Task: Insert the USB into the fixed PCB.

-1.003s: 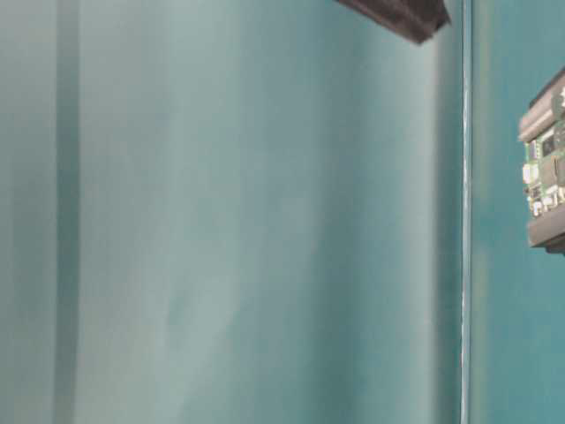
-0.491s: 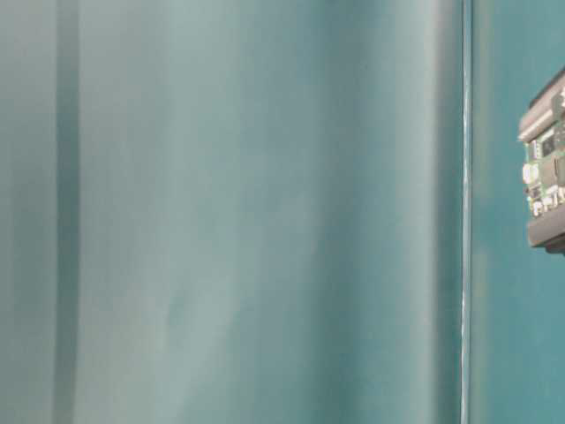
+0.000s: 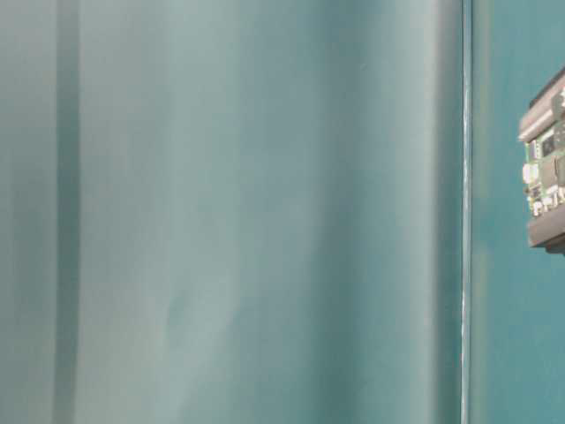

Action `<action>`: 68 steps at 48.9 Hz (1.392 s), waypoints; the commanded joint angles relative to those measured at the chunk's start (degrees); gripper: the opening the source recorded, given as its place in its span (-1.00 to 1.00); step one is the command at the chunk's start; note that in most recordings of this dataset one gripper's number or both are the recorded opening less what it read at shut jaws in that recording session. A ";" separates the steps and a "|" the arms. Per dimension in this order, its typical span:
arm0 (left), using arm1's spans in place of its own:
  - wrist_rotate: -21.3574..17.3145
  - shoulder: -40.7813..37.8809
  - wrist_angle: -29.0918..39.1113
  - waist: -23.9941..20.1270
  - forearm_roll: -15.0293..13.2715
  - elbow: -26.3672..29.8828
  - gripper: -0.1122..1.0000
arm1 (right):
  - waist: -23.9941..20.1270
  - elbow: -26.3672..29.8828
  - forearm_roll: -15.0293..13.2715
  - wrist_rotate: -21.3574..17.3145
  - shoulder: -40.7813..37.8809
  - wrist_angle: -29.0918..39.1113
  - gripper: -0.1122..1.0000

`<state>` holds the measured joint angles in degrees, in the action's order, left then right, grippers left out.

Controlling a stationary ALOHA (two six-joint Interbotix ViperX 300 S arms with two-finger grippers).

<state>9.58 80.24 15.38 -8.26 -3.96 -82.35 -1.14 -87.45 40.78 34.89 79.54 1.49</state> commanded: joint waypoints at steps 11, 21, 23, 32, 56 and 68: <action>0.35 -0.44 -0.26 -0.09 0.18 0.70 -0.69 | 0.26 0.35 -0.18 0.00 -1.67 0.62 0.20; 0.35 -0.35 -0.26 -0.09 0.18 0.79 -0.69 | 1.32 -0.26 -2.37 0.00 -3.60 -3.87 0.20; 0.35 -0.44 -0.26 -0.09 0.18 0.79 -0.69 | 1.32 -1.23 -2.64 0.00 -3.25 -4.66 0.20; 0.35 -0.44 -0.26 -0.09 0.18 0.70 -0.69 | 1.41 -5.54 -2.81 -0.53 2.37 -5.71 0.21; 0.35 -0.44 -0.26 -0.09 0.18 0.79 -0.69 | 1.58 -5.54 -2.99 -0.53 4.57 -2.37 0.21; 0.35 -0.44 -0.26 -0.09 0.09 0.79 -0.69 | 1.58 -5.54 -2.99 -0.53 4.57 -2.37 0.21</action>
<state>9.58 80.24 15.38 -8.35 -3.96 -82.35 0.09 -91.67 38.06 34.72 79.28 -4.04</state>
